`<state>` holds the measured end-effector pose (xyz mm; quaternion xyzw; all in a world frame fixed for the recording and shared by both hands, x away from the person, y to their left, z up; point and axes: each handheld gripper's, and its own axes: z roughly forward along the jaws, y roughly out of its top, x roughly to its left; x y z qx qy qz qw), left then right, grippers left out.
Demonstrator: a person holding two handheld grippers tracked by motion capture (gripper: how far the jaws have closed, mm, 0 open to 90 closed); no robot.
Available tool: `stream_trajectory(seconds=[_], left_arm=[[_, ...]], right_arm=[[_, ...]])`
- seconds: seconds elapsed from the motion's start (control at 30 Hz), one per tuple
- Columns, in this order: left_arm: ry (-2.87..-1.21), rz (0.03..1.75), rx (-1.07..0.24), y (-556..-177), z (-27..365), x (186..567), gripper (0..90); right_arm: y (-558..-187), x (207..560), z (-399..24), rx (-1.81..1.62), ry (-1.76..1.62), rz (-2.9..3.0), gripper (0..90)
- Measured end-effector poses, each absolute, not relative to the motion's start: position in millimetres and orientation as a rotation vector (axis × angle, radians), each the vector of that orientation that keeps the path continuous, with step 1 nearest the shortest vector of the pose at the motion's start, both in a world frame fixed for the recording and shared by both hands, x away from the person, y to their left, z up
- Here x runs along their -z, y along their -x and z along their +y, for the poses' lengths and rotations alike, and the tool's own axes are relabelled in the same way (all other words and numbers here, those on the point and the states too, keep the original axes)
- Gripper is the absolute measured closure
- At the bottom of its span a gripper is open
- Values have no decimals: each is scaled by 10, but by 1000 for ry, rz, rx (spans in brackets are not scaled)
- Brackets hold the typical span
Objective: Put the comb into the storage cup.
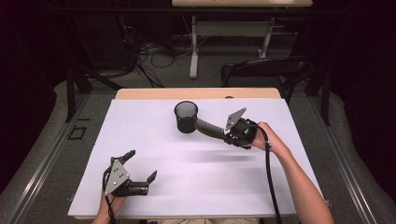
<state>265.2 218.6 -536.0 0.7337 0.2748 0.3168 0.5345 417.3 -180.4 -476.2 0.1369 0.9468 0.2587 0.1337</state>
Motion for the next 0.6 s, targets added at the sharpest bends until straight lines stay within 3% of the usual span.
stream_trajectory(seconds=[0.6], left_arm=[[-1747, 654, -755, -2657, 2187, 5363, 1]], right_arm=[[-4131, 4735, -1938, -903, -496, 2666, 727]])
